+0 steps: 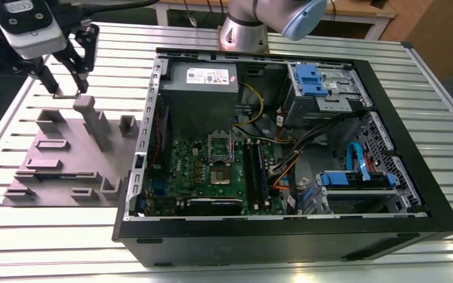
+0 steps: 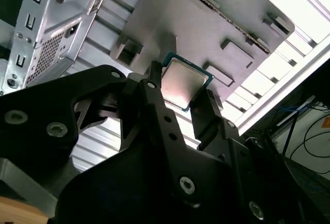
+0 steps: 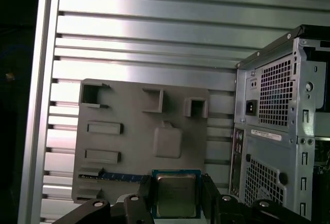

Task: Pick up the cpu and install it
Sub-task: 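Pick up the cpu and move it towards the insertion slot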

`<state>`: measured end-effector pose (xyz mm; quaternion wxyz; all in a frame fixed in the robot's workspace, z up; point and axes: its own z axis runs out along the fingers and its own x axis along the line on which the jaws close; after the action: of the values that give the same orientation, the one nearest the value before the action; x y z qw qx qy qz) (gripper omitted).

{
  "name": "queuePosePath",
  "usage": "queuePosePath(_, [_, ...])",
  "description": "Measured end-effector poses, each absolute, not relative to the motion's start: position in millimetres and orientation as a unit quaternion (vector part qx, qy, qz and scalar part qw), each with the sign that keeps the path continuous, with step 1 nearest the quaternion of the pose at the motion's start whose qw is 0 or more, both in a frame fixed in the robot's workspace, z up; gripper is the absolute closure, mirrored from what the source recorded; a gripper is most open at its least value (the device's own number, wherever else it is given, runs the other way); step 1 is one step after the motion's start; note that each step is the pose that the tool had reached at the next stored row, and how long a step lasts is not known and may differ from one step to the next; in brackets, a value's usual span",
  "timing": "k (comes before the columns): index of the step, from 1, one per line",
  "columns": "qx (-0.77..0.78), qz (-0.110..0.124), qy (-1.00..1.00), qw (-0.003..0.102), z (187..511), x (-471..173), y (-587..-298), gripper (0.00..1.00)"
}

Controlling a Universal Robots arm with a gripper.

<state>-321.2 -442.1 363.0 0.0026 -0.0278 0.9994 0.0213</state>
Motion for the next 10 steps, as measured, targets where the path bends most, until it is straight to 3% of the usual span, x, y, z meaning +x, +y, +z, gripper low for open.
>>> queuePosePath(10, [-0.028, 0.021, 0.999, 0.000, 362.0, -292.1, -442.1, 0.53])
